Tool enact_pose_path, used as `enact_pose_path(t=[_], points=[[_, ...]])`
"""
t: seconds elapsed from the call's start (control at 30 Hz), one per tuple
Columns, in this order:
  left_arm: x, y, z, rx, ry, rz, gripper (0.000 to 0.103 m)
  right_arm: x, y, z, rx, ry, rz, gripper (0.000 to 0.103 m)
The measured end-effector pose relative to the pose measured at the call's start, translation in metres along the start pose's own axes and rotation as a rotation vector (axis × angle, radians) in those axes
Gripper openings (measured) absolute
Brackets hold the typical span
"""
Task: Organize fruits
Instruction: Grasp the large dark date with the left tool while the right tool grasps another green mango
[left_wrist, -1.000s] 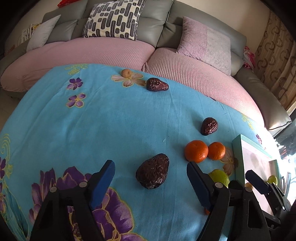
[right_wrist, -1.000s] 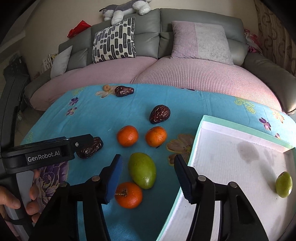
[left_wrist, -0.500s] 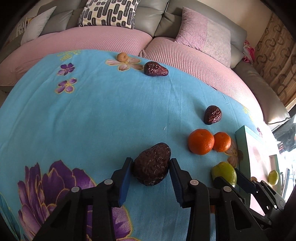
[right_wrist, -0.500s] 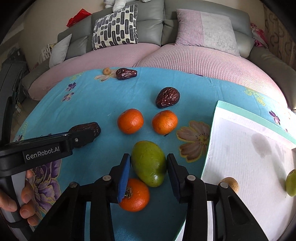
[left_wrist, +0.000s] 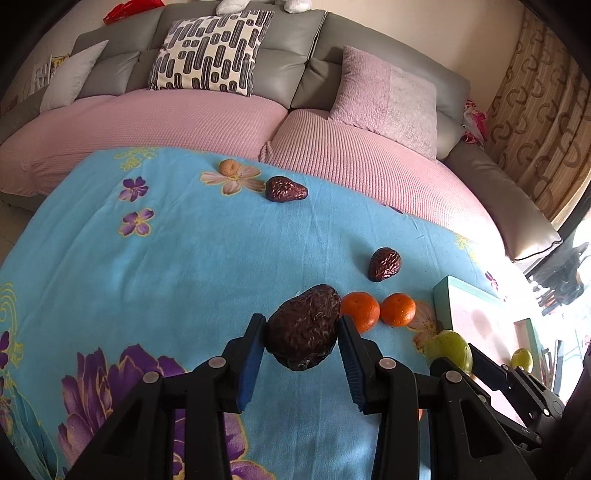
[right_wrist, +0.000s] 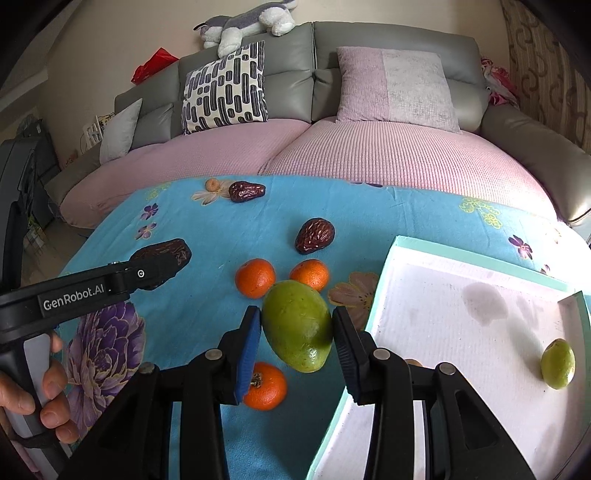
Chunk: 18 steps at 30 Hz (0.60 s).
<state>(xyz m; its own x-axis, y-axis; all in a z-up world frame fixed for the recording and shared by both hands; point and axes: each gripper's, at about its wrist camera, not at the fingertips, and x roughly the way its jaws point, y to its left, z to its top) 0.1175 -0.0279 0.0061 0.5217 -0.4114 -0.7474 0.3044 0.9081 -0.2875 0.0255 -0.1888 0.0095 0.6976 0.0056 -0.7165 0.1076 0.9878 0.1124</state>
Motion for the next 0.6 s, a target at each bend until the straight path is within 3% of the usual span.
enact_pose_path(t=[0.37, 0.6], points=[[-0.016, -0.029, 0.003, 0.063, -0.033, -0.043, 0.042, -0.019, -0.027, -0.005, 0.057, 0.008, -0.042, 0.041], [-0.009, -0.065, -0.008, 0.141, 0.000, -0.097, 0.042, -0.032, -0.075, -0.019, 0.146, 0.032, -0.126, 0.041]])
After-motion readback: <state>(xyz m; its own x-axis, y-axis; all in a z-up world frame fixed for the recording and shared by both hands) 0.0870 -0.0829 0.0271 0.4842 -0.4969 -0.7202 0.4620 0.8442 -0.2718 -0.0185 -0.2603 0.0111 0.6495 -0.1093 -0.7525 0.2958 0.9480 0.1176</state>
